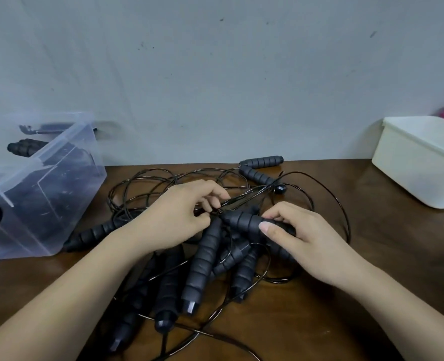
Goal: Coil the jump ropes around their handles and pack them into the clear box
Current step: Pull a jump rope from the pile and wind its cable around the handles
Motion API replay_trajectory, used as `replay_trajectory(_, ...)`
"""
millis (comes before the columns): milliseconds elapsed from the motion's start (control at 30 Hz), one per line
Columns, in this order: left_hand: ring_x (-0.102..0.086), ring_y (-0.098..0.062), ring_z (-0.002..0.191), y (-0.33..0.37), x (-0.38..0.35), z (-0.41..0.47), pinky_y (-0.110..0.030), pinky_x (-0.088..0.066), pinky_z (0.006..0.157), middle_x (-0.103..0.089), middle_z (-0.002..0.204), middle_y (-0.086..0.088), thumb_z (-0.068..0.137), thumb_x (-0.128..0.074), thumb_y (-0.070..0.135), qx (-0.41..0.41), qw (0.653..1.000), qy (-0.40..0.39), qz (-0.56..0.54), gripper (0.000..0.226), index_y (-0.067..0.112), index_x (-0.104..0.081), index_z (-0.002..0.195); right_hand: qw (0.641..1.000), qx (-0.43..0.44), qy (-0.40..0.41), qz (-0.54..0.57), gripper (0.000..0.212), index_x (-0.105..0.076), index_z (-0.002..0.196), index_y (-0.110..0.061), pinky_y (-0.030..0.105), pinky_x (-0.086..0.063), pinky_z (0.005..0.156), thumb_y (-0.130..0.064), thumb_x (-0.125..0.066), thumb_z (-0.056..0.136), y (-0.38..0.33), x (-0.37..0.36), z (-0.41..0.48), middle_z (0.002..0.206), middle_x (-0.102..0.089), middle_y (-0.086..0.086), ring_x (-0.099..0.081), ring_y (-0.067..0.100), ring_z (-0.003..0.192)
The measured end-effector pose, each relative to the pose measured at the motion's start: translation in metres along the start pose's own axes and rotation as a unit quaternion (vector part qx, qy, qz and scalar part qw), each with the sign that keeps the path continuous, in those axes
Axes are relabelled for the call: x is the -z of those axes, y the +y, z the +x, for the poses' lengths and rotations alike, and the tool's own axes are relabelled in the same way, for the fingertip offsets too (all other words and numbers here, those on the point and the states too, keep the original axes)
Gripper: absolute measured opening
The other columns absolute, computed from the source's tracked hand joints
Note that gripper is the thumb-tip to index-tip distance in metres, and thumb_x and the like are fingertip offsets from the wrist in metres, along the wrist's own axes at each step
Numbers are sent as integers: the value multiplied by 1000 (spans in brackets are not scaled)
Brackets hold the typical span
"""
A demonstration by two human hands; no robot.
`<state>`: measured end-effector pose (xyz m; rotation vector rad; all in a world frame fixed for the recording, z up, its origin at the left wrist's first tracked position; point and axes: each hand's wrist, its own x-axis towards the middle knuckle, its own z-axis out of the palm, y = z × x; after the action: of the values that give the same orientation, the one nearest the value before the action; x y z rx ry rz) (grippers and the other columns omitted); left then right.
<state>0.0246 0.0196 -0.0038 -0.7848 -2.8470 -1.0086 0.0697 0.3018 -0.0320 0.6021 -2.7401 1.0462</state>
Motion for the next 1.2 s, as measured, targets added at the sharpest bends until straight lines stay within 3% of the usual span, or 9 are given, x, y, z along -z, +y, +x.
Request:
replay_trajectory(167,-65,-13,103,4,24,-2,-12,-45,73,-68,111,11,87,-57,-11,-51,997,45,-28,64,40,-72,122,998,13,20,61,13,-73,108,-32,32,-53,81,-41,-64,105,-19,17,11,105,-73,-13,-69,9,95)
replay_trajectory(300,-65,0,94,14,42,-8,-6,-43,79,-75,111,10,91,-52,-14,-56,993,87,-61,59,33,-75,118,996,30,20,77,14,-73,108,-32,27,-47,76,-40,-63,105,-38,29,30,99,-73,-16,-68,7,89)
replay_trajectory(467,-67,-4,115,9,67,-12,-34,-51,108,-73,115,23,93,-53,-9,-52,991,123,-7,64,43,-67,128,996,70,22,47,14,-73,109,-33,29,-51,87,-42,-65,102,-61,45,58,106,-74,-15,-68,8,100)
replay_trajectory(667,-66,-11,108,2,79,-13,-38,-54,102,-68,111,24,87,-79,9,-45,992,116,25,64,50,-61,134,995,65,-17,70,14,-75,103,-29,11,-40,65,-37,-64,104,-77,59,82,77,-67,-21,-58,-1,69)
replay_trajectory(900,-61,-6,89,2,79,-7,-25,-46,76,-68,89,11,90,-79,50,-44,987,150,41,25,57,-66,110,993,15,-100,65,21,-72,110,-37,28,-57,76,-49,-55,106,-81,50,79,85,-73,-2,-72,9,73)
replay_trajectory(1000,-52,-4,97,8,65,-1,-16,-40,83,-68,98,21,94,-74,44,-69,984,137,93,46,51,-63,138,992,-11,-100,77,30,-73,85,-49,24,-46,56,-42,-54,107,-85,47,74,63,-69,2,-55,8,49)
replay_trajectory(1067,-50,-6,100,8,58,2,-20,-41,88,-66,100,22,96,-71,47,-77,983,126,112,53,48,-57,147,988,-36,-94,117,27,-73,86,-39,29,-38,52,-39,-55,107,-86,47,74,61,-64,10,-46,10,44)
replay_trajectory(1100,-50,-8,100,7,57,2,-22,-42,89,-64,100,22,96,-69,49,-79,983,117,121,55,47,-54,149,983,-52,-92,147,26,-74,96,-35,28,-37,50,-46,-53,105,-86,47,76,65,-65,18,-45,15,43)
replay_trajectory(1200,-47,-12,99,9,51,2,-29,-43,90,-61,103,20,99,-61,54,-92,975,84,182,58,47,-46,155,954,-130,-142,230,71,-78,117,-32,29,-52,53,-86,-40,93,-86,57,80,81,-76,22,-67,28,55)
